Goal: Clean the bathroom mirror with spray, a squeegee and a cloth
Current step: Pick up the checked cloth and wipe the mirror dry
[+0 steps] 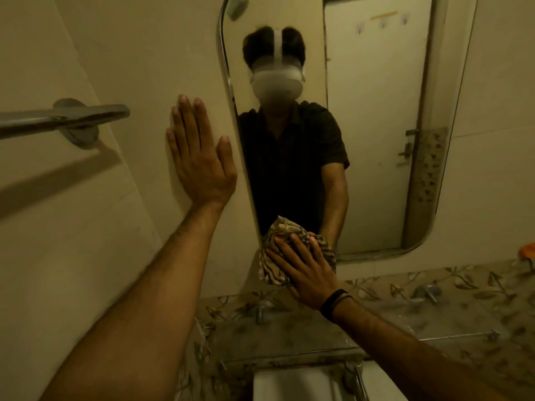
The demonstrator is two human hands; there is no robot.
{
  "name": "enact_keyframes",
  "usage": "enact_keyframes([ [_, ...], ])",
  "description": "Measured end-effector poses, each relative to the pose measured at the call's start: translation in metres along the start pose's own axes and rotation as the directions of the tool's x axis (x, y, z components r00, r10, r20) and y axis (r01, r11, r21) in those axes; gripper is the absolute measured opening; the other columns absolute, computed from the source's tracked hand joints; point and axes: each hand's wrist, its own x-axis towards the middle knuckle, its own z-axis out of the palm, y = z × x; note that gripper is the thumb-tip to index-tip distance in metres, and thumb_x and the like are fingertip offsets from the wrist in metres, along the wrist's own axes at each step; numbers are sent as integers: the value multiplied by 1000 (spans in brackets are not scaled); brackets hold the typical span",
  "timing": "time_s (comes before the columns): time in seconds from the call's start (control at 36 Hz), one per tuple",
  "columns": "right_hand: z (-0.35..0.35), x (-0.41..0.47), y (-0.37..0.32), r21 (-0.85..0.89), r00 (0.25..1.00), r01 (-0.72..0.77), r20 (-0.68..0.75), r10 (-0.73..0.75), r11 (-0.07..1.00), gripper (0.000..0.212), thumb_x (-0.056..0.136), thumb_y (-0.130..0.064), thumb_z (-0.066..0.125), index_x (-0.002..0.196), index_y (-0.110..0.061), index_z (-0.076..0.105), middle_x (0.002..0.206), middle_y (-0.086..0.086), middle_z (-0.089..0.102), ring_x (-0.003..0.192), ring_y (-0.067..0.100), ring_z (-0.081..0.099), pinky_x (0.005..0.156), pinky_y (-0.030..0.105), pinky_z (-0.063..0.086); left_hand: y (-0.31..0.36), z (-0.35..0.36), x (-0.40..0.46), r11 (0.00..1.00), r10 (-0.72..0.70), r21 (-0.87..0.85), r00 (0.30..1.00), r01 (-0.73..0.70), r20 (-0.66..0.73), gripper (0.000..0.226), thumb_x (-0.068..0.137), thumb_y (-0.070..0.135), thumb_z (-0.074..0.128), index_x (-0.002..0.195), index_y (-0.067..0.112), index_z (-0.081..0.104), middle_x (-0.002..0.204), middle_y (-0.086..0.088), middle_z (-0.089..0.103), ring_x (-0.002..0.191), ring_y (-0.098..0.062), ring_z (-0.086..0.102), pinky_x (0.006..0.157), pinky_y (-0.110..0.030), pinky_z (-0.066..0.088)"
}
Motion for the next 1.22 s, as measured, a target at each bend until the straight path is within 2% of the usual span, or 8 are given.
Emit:
enact_keyframes([
  [0.19,-8,24,-15,54,999,-35,-4,35,998,99,75,-47,64,160,-28,15,168,3,-7,154,30,-6,121,57,-10,2,1,-1,1000,-9,21,1000,10,-9,65,105,39,28,160,5,21,168,-17,21,157,-31,16,128,-48,13],
  [0.33,-17,42,-20,70,1000,21,7,-22,997,89,85,-49,55,160,-26,13,168,3,-5,154,29,-5,121,54,-14,0,0,-1,1000,2,26,1000,-2,-4,66,106,41,27,160,5,20,167,-18,20,157,-32,16,128,-47,12],
  [0.47,-6,7,14,1,995,89,47,-89,996,95,81,-46,53,160,-27,4,168,3,-5,154,29,-7,122,53,-11,0,0,-1,999,0,43,1000,0,-5,65,106,41,27,161,6,19,168,-18,19,157,-31,16,128,-48,13],
  [0.64,11,-65,85,-53,998,-59,16,60,997,95,80,-40,55,160,-30,5,168,0,-7,155,28,-5,123,53,-6,1,3,-2,999,-14,52,1000,15,-19,65,106,40,28,161,7,18,168,-17,19,157,-31,15,127,-49,14],
  [0.72,13,-81,109,-32,993,-121,-10,121,992,85,86,-42,45,159,-31,5,168,0,-7,155,28,-5,123,52,-7,3,3,-2,998,-24,53,1000,25,-20,65,106,40,28,161,6,18,167,-18,20,157,-32,16,127,-48,13],
  [0.94,6,-53,74,95,955,-293,-24,296,951,89,85,-44,42,159,-28,-3,167,3,-13,153,31,-12,121,55,-13,12,4,-6,996,-73,48,997,74,-33,69,105,45,27,160,4,20,167,-19,21,156,-32,17,126,-52,16],
  [1.14,-3,-7,26,99,1000,-4,20,2,995,93,80,-46,59,159,-29,13,168,1,-4,154,27,-7,121,54,-11,15,7,-18,993,-94,65,995,95,-19,71,105,48,26,160,3,19,167,-19,19,157,-32,14,127,-49,14],
  [1.22,-6,-5,30,87,998,54,24,-56,995,88,81,-43,53,160,-29,15,168,0,-1,155,25,-6,122,51,-11,17,8,-28,992,-106,64,994,106,-13,72,105,47,25,160,2,19,167,-20,19,157,-32,15,128,-47,12],
])
